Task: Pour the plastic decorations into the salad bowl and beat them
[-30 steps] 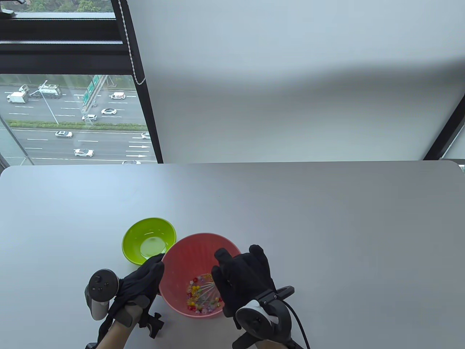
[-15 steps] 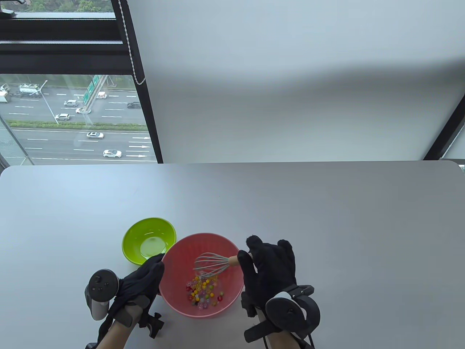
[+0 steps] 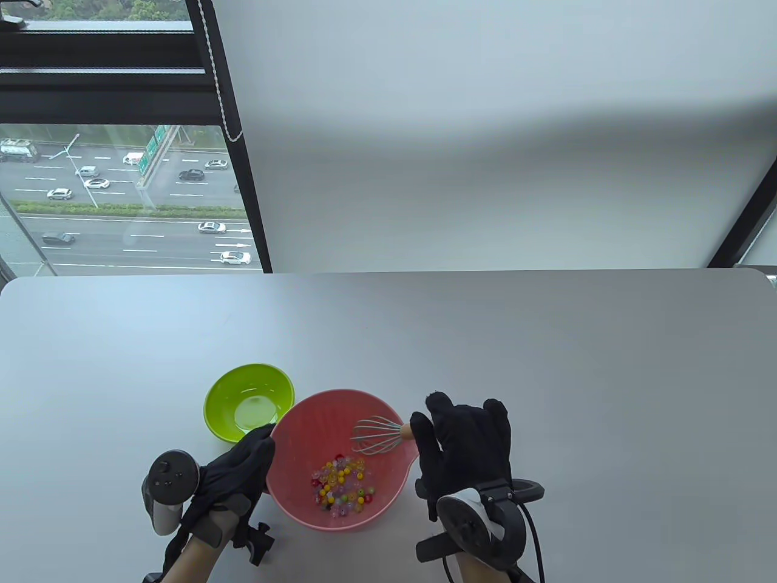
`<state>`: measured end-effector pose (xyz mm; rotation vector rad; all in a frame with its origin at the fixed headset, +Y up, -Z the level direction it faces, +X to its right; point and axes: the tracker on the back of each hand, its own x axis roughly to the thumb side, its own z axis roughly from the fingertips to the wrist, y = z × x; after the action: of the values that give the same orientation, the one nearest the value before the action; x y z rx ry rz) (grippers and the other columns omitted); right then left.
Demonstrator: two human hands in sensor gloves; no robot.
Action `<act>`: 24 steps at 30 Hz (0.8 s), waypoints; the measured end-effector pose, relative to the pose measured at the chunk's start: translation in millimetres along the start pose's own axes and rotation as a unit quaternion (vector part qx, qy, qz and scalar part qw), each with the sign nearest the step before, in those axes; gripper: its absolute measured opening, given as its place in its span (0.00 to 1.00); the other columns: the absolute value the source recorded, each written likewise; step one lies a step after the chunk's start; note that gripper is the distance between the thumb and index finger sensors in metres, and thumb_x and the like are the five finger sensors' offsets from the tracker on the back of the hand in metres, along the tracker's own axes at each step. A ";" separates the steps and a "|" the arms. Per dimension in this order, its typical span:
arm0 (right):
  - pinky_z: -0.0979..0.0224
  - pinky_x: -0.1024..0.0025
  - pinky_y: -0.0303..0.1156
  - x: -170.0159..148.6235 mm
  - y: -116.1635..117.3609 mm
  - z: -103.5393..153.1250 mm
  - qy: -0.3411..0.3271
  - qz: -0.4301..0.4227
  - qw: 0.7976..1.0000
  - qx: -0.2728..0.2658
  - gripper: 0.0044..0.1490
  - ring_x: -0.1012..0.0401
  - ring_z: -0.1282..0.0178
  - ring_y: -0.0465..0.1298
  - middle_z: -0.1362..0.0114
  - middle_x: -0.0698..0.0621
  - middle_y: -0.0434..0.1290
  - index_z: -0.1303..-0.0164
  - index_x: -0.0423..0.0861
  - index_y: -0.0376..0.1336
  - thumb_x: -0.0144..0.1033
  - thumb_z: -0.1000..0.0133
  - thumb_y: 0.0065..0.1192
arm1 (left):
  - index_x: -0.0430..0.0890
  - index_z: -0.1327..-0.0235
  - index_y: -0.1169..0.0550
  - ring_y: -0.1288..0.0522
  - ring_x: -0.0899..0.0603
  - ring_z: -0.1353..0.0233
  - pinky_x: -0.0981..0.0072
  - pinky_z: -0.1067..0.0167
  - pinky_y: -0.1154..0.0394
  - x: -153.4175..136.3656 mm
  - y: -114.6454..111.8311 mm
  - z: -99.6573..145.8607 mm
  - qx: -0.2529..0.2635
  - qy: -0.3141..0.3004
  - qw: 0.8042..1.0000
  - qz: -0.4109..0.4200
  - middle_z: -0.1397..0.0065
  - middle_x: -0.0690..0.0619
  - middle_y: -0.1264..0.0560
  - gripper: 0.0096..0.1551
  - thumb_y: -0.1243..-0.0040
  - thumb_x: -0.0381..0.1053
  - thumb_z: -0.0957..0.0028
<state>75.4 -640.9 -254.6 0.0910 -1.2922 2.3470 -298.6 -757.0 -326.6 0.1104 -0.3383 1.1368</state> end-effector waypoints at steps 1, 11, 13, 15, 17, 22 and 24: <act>0.20 0.50 0.58 -0.6 -4.3 -1.1 0.028 -0.058 0.998 -0.004 0.28 0.58 0.43 0.77 0.52 0.62 0.79 0.33 0.58 0.63 0.63 0.37 0.55 | 0.37 0.35 0.25 0.18 0.40 0.52 0.40 0.33 0.32 0.9 0.4 0.3 0.000 0.000 1.000 -0.007 0.65 0.52 0.18 0.43 0.56 0.71 0.40; 0.22 0.50 0.59 -56.0 3.1 -2.1 0.105 0.033 0.993 -0.030 0.29 0.57 0.39 0.78 0.46 0.61 0.80 0.41 0.55 0.65 0.62 0.43 0.69 | 0.36 0.35 0.24 0.19 0.37 0.49 0.38 0.32 0.35 5.5 2.8 0.9 0.013 -0.012 0.999 -0.047 0.61 0.49 0.17 0.43 0.56 0.70 0.40; 0.23 0.49 0.60 -66.8 26.8 6.3 0.112 0.074 0.990 0.033 0.30 0.56 0.39 0.78 0.46 0.61 0.80 0.42 0.54 0.66 0.61 0.46 0.72 | 0.36 0.35 0.24 0.20 0.36 0.48 0.38 0.31 0.35 5.5 3.2 0.9 0.008 -0.011 0.999 -0.047 0.60 0.48 0.17 0.43 0.56 0.70 0.40; 0.23 0.49 0.60 -74.4 50.9 15.9 0.114 0.111 0.982 0.102 0.30 0.56 0.40 0.79 0.48 0.61 0.81 0.44 0.53 0.67 0.61 0.47 0.74 | 0.36 0.34 0.24 0.20 0.36 0.47 0.37 0.31 0.36 5.6 3.6 1.0 0.006 -0.012 0.999 -0.049 0.59 0.48 0.17 0.43 0.55 0.70 0.40; 0.23 0.48 0.60 -79.0 68.8 22.7 0.115 0.132 0.969 0.172 0.29 0.56 0.40 0.79 0.47 0.60 0.81 0.44 0.54 0.67 0.60 0.47 0.74 | 0.36 0.35 0.24 0.20 0.36 0.47 0.38 0.31 0.35 6.0 3.7 1.0 0.008 -0.014 0.998 -0.057 0.59 0.48 0.17 0.43 0.55 0.70 0.40; 0.24 0.48 0.61 -82.4 95.0 27.7 0.124 0.168 0.910 0.357 0.32 0.55 0.45 0.80 0.51 0.59 0.82 0.42 0.52 0.68 0.62 0.47 0.74 | 0.36 0.34 0.24 0.20 0.35 0.46 0.37 0.30 0.36 5.8 3.7 1.2 0.009 -0.014 0.998 -0.057 0.58 0.48 0.17 0.43 0.56 0.70 0.40; 0.24 0.49 0.61 -85.2 104.4 29.8 0.146 0.188 0.863 0.447 0.31 0.56 0.47 0.81 0.54 0.59 0.83 0.44 0.51 0.70 0.62 0.47 0.73 | 0.36 0.34 0.24 0.21 0.35 0.46 0.38 0.30 0.38 5.9 3.9 1.3 0.009 -0.014 0.998 -0.059 0.57 0.47 0.17 0.43 0.56 0.70 0.40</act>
<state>103.0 -743.3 -343.0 -0.2439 0.0088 2.9498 -300.1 -750.6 -323.8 0.1611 -0.3417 1.0215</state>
